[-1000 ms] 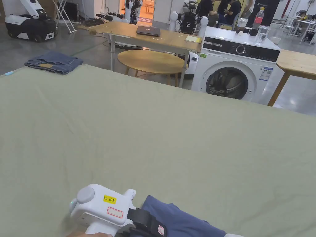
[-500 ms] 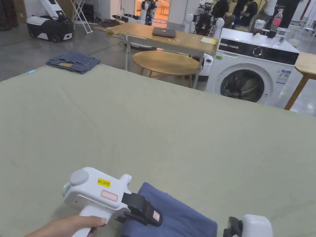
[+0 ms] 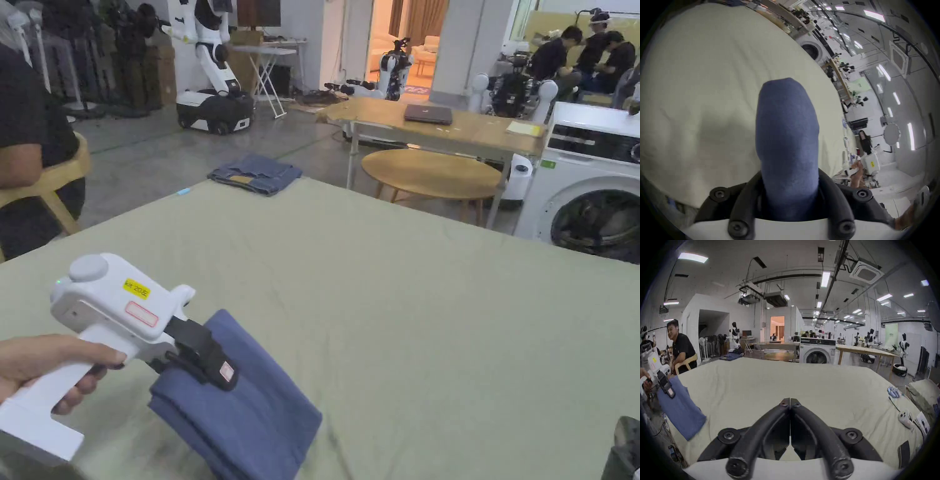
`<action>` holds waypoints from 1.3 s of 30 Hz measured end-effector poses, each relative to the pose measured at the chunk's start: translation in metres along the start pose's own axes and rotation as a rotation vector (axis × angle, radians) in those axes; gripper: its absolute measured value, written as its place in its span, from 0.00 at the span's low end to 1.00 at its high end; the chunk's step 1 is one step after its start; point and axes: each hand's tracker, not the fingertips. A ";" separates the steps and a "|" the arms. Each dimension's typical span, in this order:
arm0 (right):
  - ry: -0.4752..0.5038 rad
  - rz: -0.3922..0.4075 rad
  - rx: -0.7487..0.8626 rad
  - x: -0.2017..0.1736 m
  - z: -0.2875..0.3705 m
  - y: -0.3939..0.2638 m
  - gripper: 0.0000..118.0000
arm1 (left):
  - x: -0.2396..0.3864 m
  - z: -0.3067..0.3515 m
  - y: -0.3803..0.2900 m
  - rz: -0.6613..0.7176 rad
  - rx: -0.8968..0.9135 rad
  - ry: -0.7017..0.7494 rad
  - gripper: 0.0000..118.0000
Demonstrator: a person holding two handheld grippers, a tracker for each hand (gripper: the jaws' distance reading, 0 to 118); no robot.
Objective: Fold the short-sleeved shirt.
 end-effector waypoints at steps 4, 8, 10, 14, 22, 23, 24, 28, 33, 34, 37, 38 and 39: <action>-0.020 -0.004 -0.003 0.006 -0.002 0.002 0.00 | -0.024 0.056 0.021 0.021 0.028 0.130 0.12; -0.042 -0.007 -0.022 0.012 -0.002 -0.002 0.00 | -0.050 0.092 0.031 0.074 0.067 0.232 0.12; -0.052 -0.006 -0.032 0.014 -0.003 -0.004 0.00 | -0.069 0.094 0.034 0.110 0.065 0.241 0.12; -0.060 -0.004 -0.055 0.015 -0.005 -0.008 0.00 | -0.087 0.079 0.034 0.155 0.037 0.282 0.12; -0.060 0.003 -0.070 0.013 -0.006 -0.010 0.00 | -0.090 0.092 0.037 0.195 0.069 0.324 0.42; -0.058 0.004 -0.072 0.012 -0.007 -0.011 0.00 | -0.086 0.097 0.038 0.191 0.075 0.332 0.44; -0.055 0.004 -0.075 0.011 -0.007 -0.011 0.00 | -0.082 0.102 0.038 0.182 0.076 0.357 0.46; -0.047 0.007 -0.077 0.009 -0.008 -0.013 0.00 | -0.062 0.120 0.035 0.118 0.118 0.447 0.48; -0.044 -0.002 -0.083 0.010 -0.010 -0.015 0.00 | -0.029 0.116 0.029 -0.018 0.167 0.562 0.48; -0.043 -0.002 -0.085 0.011 -0.010 -0.015 0.00 | -0.029 0.115 0.030 -0.037 0.184 0.591 0.48; -0.049 -0.001 -0.087 0.015 -0.009 -0.014 0.00 | -0.014 0.105 0.028 -0.069 0.174 0.700 0.48; -0.052 -0.003 -0.089 0.017 -0.008 -0.014 0.00 | -0.012 0.104 0.027 -0.086 0.194 0.756 0.48; -0.054 -0.006 -0.091 0.018 -0.007 -0.014 0.00 | -0.009 0.104 0.027 -0.100 0.204 0.800 0.48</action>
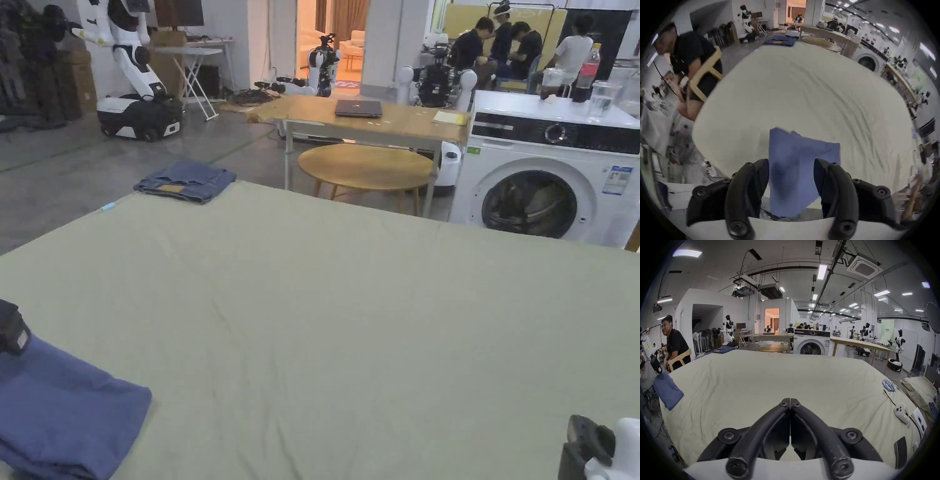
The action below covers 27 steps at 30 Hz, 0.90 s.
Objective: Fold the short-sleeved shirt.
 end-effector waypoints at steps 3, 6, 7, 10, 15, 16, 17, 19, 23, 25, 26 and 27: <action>-0.008 -0.001 -0.004 0.003 0.002 -0.002 0.00 | 0.001 0.007 0.001 -0.019 0.015 0.103 0.48; -0.008 -0.003 -0.008 0.004 0.003 -0.005 0.00 | 0.004 0.013 -0.002 -0.011 0.030 0.045 0.48; -0.005 -0.005 -0.011 0.004 0.002 -0.006 0.00 | 0.005 0.010 -0.003 0.005 0.038 -0.015 0.48; -0.002 -0.016 -0.016 0.003 0.001 -0.008 0.00 | 0.024 0.001 -0.016 0.020 0.078 -0.144 0.48; -0.005 -0.032 -0.014 0.005 0.001 -0.010 0.00 | 0.091 -0.027 -0.056 -0.047 0.236 -0.230 0.48; -0.006 -0.034 -0.013 0.006 0.001 -0.009 0.00 | 0.104 -0.033 -0.063 -0.054 0.266 -0.255 0.48; -0.011 -0.037 -0.011 0.007 0.001 -0.009 0.00 | 0.119 -0.038 -0.069 -0.057 0.308 -0.257 0.48; -0.018 -0.040 -0.009 0.010 0.001 -0.008 0.00 | 0.152 -0.041 -0.083 -0.078 0.401 -0.257 0.48; -0.037 -0.047 0.006 0.014 0.000 -0.004 0.00 | 0.218 -0.037 -0.101 -0.146 0.582 -0.253 0.48; -0.045 -0.054 0.014 0.015 0.000 -0.002 0.00 | 0.251 -0.031 -0.107 -0.156 0.674 -0.234 0.48; -0.048 -0.059 0.018 0.016 0.000 -0.001 0.00 | 0.267 -0.029 -0.109 -0.189 0.706 -0.228 0.48; -0.049 -0.065 0.024 0.016 0.000 0.000 0.00 | 0.282 -0.025 -0.111 -0.210 0.746 -0.215 0.48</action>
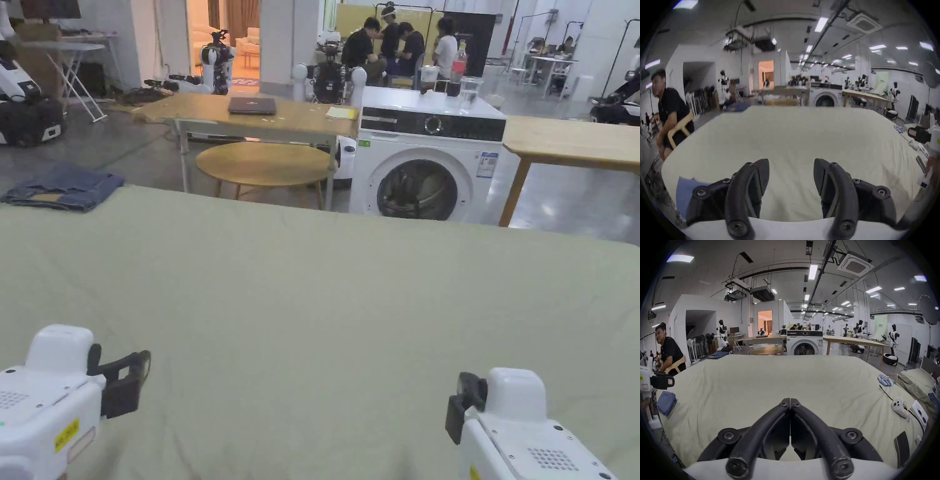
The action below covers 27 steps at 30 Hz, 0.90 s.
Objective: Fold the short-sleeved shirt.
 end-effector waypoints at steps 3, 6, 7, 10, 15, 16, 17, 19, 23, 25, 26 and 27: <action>-0.010 -0.011 0.021 0.000 0.002 0.002 0.00 | 0.039 -0.001 0.009 -0.032 0.078 0.008 0.48; -0.017 -0.014 0.047 0.000 0.005 0.005 0.00 | 0.061 -0.005 0.015 -0.037 0.139 0.001 0.41; -0.020 -0.014 0.056 -0.001 0.006 0.006 0.00 | 0.067 -0.005 0.017 -0.033 0.154 0.003 0.35; -0.024 -0.015 0.080 -0.002 0.008 0.008 0.00 | 0.081 -0.006 0.018 -0.018 0.177 0.011 0.12; -0.029 -0.034 0.113 -0.005 0.009 0.011 0.00 | 0.091 -0.003 0.013 -0.012 0.218 0.029 0.00; -0.028 -0.037 0.119 -0.006 0.009 0.011 0.00 | 0.093 -0.003 0.013 -0.003 0.214 0.024 0.00; -0.029 -0.034 0.124 -0.007 0.009 0.011 0.00 | 0.094 -0.003 0.011 0.004 0.222 0.032 0.00; -0.033 -0.025 0.132 -0.009 0.010 0.010 0.00 | 0.092 -0.002 0.009 0.026 0.226 0.032 0.00; -0.034 -0.012 0.142 -0.012 0.011 0.007 0.00 | 0.092 -0.003 0.008 0.046 0.228 0.030 0.00; -0.034 -0.007 0.143 -0.014 0.011 0.006 0.00 | 0.093 -0.004 0.008 0.049 0.226 0.030 0.00; -0.036 -0.005 0.144 -0.014 0.012 0.005 0.00 | 0.092 -0.003 0.007 0.053 0.226 0.030 0.00; -0.039 -0.005 0.147 -0.014 0.011 0.005 0.00 | 0.092 -0.003 0.007 0.056 0.230 0.027 0.00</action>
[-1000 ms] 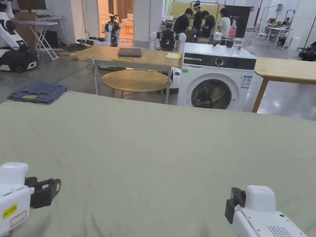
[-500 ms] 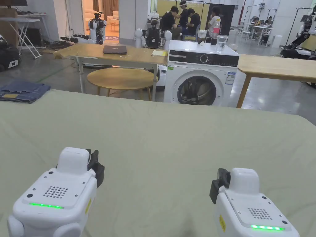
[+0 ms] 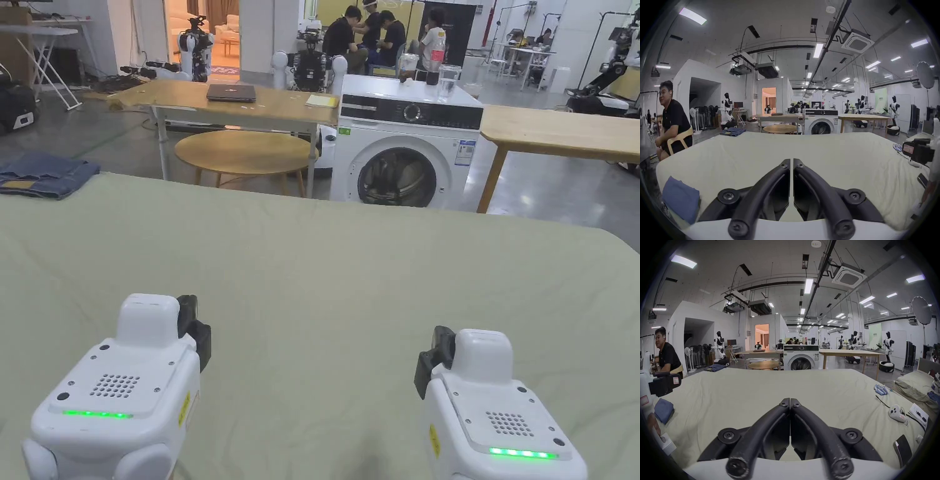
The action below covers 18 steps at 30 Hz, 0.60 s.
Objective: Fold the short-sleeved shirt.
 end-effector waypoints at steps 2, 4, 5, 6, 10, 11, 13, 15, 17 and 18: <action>0.000 -0.004 -0.001 0.001 -0.001 0.000 0.00 | 0.001 0.001 0.000 -0.002 0.005 -0.003 0.00; -0.004 -0.007 -0.002 0.001 -0.001 0.000 0.00 | 0.001 0.000 0.000 -0.006 0.000 0.000 0.00; -0.008 -0.006 -0.001 0.001 -0.001 0.000 0.00 | 0.001 0.001 0.000 -0.007 -0.001 0.004 0.00; -0.009 -0.007 0.000 0.001 -0.001 0.000 0.00 | 0.001 0.001 0.000 -0.008 -0.001 0.006 0.00; -0.012 -0.006 0.000 0.003 -0.002 -0.001 0.00 | -0.002 0.000 -0.001 -0.008 -0.001 0.015 0.00; -0.014 -0.006 0.000 0.003 -0.002 -0.001 0.00 | -0.002 0.000 -0.001 -0.009 0.000 0.015 0.00; -0.010 -0.008 0.003 0.004 -0.002 -0.002 0.00 | -0.004 -0.001 0.000 -0.011 0.002 0.018 0.00; -0.013 0.000 0.007 0.004 -0.001 -0.002 0.00 | -0.004 -0.001 0.002 -0.018 0.000 0.024 0.00; -0.018 0.001 0.016 0.004 -0.001 -0.002 0.00 | -0.004 -0.002 0.002 -0.019 0.002 0.031 0.00; -0.025 -0.004 0.020 0.004 0.000 -0.001 0.02 | -0.004 -0.001 0.003 -0.024 0.002 0.031 0.04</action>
